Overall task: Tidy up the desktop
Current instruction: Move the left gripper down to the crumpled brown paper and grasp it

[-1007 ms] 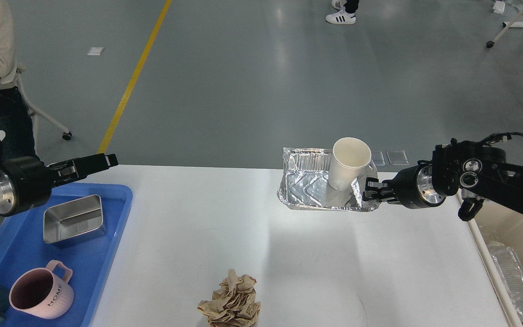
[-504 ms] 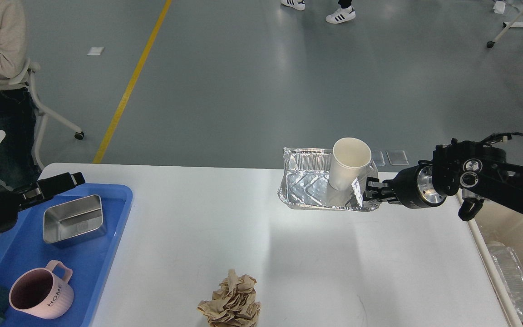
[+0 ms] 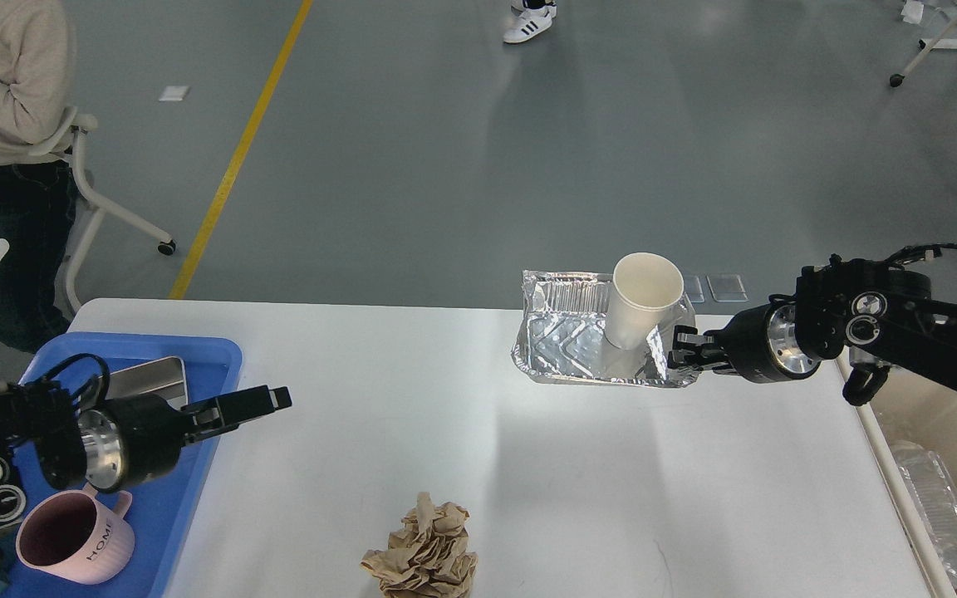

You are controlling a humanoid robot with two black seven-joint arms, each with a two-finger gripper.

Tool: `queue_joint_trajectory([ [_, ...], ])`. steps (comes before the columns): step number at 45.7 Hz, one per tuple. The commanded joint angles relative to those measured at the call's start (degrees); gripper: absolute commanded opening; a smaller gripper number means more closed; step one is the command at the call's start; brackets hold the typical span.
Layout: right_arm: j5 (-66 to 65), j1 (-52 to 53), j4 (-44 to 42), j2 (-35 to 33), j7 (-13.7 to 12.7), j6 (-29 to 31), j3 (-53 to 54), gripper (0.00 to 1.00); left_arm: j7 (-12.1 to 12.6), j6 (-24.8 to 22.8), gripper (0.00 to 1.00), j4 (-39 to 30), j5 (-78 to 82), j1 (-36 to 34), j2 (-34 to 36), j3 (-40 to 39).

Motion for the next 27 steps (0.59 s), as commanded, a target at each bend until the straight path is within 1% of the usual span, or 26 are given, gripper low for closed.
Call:
queue_joint_trajectory([
  [1, 0.00, 0.00, 0.07, -0.14, 0.00, 0.00, 0.09, 0.00, -0.14, -0.69, 0.90, 3.57, 1.68, -0.46, -6.24, 4.07],
  [7, 0.00, 0.00, -0.01, -0.05, 0.00, 0.00, 0.09, 0.00, -0.23, -0.69, 0.90, 7.70, 4.67, -0.37, -13.27, 7.59],
  [23, 0.00, -0.08, -0.01, 0.04, 0.00, 0.00, 0.00, 0.00, -1.02, -0.60, 0.90, 10.17, 6.69, -0.20, -22.24, 11.90],
  [27, 0.00, -0.08, -0.01, 0.04, 0.00, 0.00, 0.00, 0.00, -2.68, -0.60, 0.90, 10.26, 7.74, -0.28, -23.03, 12.78],
])
